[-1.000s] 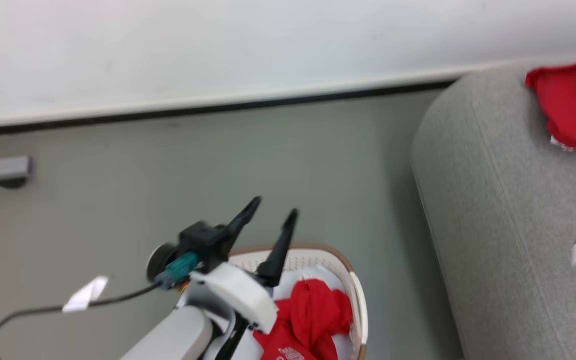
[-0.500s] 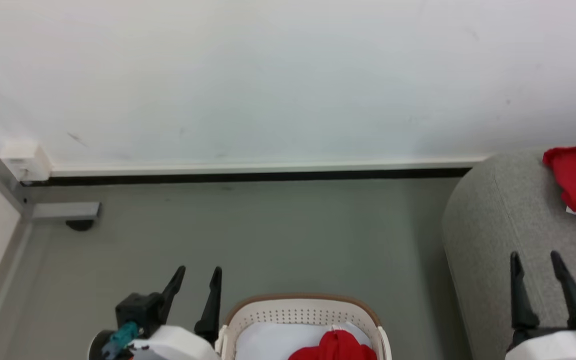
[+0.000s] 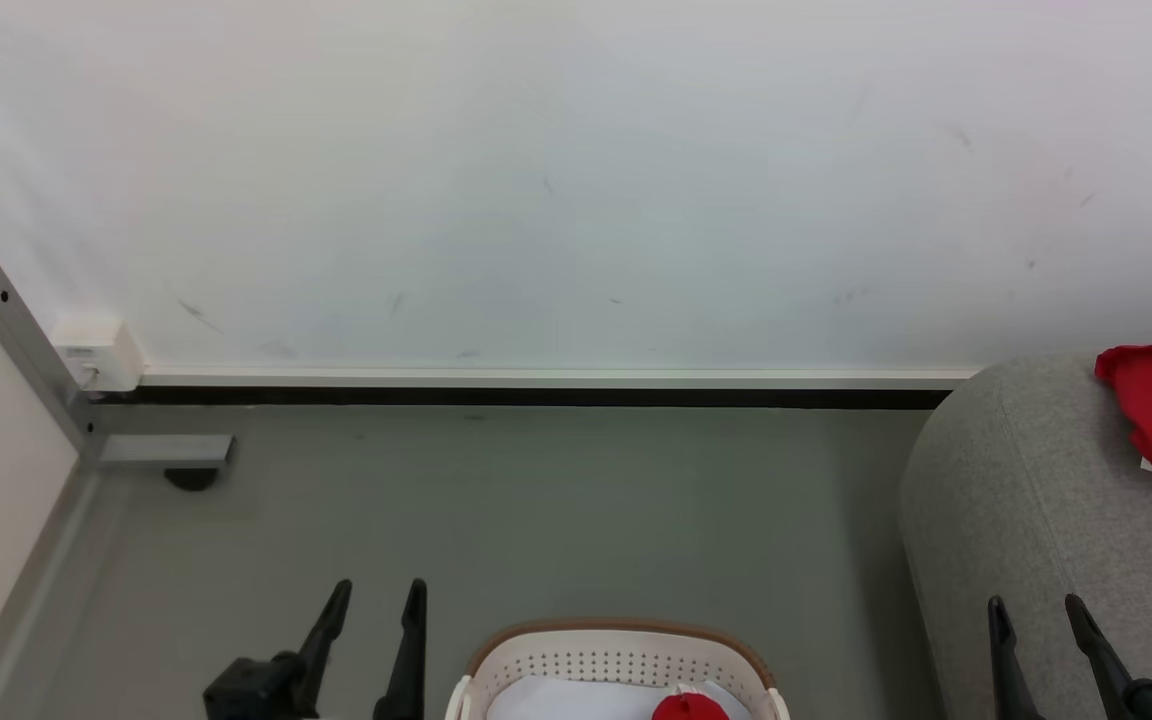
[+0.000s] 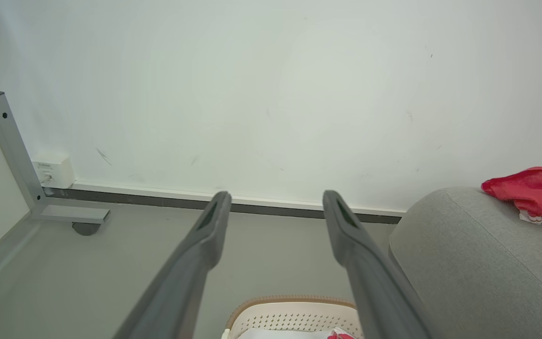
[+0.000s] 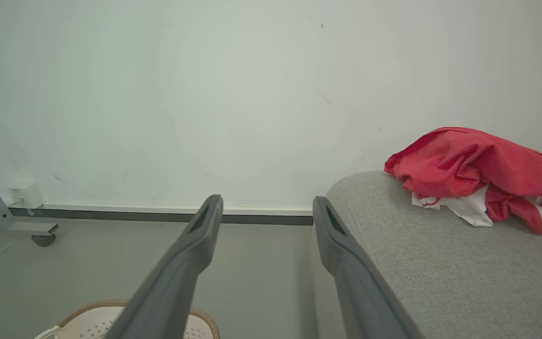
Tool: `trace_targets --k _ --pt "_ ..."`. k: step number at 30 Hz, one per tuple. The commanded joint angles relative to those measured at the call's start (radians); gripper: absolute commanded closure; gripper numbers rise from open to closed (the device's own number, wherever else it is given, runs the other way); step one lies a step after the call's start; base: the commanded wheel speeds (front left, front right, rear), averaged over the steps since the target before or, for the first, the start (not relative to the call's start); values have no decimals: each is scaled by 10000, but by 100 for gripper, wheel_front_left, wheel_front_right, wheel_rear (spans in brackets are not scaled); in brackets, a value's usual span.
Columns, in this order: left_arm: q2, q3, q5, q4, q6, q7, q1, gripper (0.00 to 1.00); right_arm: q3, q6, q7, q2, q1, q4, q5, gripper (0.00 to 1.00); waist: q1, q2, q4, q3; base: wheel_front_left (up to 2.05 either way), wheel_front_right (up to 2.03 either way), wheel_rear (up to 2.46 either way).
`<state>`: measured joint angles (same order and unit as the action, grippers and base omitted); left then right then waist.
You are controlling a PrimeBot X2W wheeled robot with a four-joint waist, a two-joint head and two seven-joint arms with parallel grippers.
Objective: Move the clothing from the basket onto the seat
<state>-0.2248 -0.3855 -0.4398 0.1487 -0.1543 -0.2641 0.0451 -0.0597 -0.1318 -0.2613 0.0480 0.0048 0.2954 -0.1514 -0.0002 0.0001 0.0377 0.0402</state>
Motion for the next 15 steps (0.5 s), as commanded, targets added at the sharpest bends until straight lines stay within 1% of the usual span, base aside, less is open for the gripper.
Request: trace_targets --k 1,9,15 --pt "87 185 278 4 115 -5 -162 0 63 22 -25 17 127 1 -110 0 2 -1 -22 -14 0 0 0" --pt "398 709 765 160 578 -6 -302 0 75 22 -25 17 83 -43 -193 0 2 -1 -121 -74 0 0 0" --pt "566 1025 1032 259 806 -4 -167 0 27 22 -26 16 -13 -79 -268 0 2 -1 -212 -204 0 0 0"
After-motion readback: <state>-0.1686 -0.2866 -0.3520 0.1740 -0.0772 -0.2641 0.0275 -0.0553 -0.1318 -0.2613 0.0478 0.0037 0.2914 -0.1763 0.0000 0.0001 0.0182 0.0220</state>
